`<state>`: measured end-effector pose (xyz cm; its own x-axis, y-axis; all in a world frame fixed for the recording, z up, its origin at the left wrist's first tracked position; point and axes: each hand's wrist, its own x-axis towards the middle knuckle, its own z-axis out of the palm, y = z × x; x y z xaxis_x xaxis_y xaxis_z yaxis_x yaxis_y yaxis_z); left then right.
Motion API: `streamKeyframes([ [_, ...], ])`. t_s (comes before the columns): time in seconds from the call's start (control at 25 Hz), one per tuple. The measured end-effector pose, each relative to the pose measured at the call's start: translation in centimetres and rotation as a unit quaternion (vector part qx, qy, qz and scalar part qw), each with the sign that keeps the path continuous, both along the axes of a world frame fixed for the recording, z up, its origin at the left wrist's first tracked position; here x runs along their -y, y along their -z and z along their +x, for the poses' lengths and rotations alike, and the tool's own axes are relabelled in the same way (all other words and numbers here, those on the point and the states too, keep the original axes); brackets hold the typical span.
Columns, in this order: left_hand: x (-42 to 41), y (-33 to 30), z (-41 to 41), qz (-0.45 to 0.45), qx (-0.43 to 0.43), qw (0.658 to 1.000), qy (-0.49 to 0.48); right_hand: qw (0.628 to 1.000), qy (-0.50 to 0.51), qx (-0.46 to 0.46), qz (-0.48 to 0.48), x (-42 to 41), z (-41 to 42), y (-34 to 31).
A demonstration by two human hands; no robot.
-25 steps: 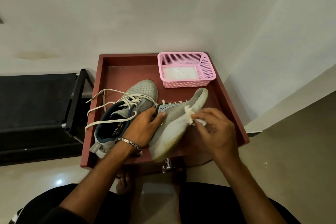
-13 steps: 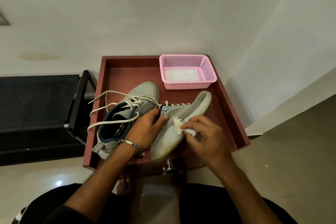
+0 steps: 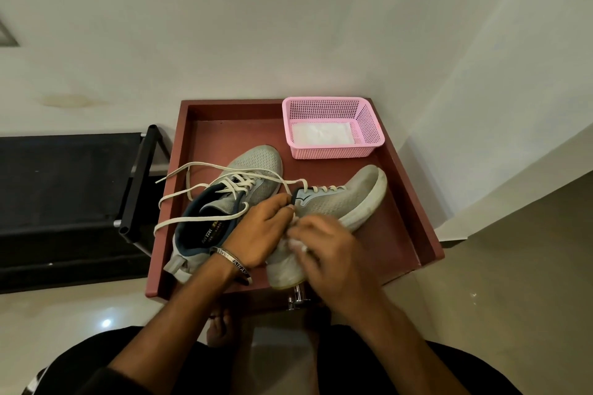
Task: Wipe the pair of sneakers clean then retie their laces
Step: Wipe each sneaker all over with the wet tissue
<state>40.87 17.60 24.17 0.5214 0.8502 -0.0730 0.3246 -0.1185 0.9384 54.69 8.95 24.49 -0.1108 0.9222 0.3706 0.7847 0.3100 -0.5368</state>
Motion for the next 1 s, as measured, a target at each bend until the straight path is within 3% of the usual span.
streamKeyframes([
  [0.08, -0.1, 0.0, 0.0, -0.005, 0.008, 1.0, 0.006, 0.999, -0.016, 0.034, 0.024, -0.2, 0.0, 0.2],
  [0.24, 0.0, -0.1, 0.1, -0.009, -0.002, 1.0, 0.007, 0.973, 0.227, 0.006, 0.037, -1.2, 4.7, 0.1],
  [0.32, 0.2, -0.4, 0.4, 0.006, -0.005, 1.0, 0.007, 0.962, 0.271, -0.009, 0.033, -1.0, 5.1, 0.3],
  [0.52, 0.7, -1.0, 0.4, 0.019, -0.016, 0.999, -0.029, 0.998, 0.04, -0.015, 0.054, -0.8, 0.7, 1.0],
  [0.6, 0.5, -0.4, 0.3, 0.015, -0.007, 0.999, -0.032, 0.994, 0.09, 0.015, 0.067, -1.4, 2.4, 1.2],
  [0.68, 0.6, -0.1, 0.4, 0.016, -0.008, 1.0, -0.026, 0.976, 0.216, -0.001, 0.042, -1.7, 4.9, 0.7],
  [0.76, 0.7, -0.2, 0.6, 0.012, -0.012, 1.0, -0.013, 0.962, 0.271, -0.025, 0.027, -1.3, 5.4, 0.4],
  [0.92, 0.8, -0.7, 0.6, -0.006, -0.017, 0.999, -0.045, 0.998, 0.052, -0.009, 0.041, -0.4, 0.4, 0.1],
  [1.0, 0.7, -0.7, 0.6, -0.011, -0.009, 0.999, -0.044, 0.998, 0.008, 0.032, 0.053, -0.8, 1.0, 0.4],
])
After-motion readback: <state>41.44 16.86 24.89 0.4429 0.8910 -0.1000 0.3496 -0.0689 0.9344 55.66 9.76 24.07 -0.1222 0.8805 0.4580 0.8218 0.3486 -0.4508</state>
